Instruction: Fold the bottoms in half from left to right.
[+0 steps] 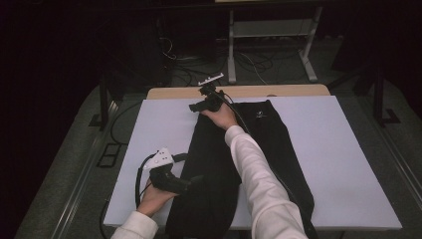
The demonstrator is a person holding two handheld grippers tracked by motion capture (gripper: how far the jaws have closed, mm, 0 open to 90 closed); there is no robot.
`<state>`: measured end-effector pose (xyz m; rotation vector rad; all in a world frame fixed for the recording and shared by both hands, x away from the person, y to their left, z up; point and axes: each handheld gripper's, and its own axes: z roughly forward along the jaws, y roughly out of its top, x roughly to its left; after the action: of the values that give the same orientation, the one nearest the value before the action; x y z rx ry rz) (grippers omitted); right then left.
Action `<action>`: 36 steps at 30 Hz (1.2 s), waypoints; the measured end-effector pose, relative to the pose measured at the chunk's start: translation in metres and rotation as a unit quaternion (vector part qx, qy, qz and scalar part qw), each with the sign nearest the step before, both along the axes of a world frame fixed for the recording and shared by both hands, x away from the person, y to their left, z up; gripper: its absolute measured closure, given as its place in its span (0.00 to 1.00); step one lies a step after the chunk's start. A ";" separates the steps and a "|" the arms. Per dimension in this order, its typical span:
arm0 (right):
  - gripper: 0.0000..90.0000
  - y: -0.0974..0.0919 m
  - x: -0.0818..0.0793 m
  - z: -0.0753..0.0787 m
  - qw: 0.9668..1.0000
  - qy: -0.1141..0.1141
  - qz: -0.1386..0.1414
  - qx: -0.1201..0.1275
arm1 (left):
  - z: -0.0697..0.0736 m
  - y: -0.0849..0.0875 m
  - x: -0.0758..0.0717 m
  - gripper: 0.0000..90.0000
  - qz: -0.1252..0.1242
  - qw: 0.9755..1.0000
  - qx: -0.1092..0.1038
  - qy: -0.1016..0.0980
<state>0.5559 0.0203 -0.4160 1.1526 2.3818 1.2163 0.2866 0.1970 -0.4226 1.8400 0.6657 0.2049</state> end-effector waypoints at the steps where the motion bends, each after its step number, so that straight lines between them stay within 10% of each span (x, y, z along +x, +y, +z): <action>1: 0.07 0.001 0.000 -0.001 1.000 0.001 -0.002 0.001 | 0.000 0.000 0.000 0.00 0.000 1.000 0.000 0.000; 17: 0.22 0.009 0.006 -0.025 0.999 0.020 -0.028 -0.020 | 0.001 0.001 -0.001 0.00 0.002 1.000 -0.003 -0.002; 36: 0.76 0.015 0.015 -0.028 0.995 0.038 -0.066 -0.064 | 0.000 0.001 -0.001 0.00 0.002 1.000 0.000 0.001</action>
<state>0.5709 0.0355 -0.4444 1.3131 2.3551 0.9798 0.2860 0.1982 -0.4225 1.8395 0.6707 0.2068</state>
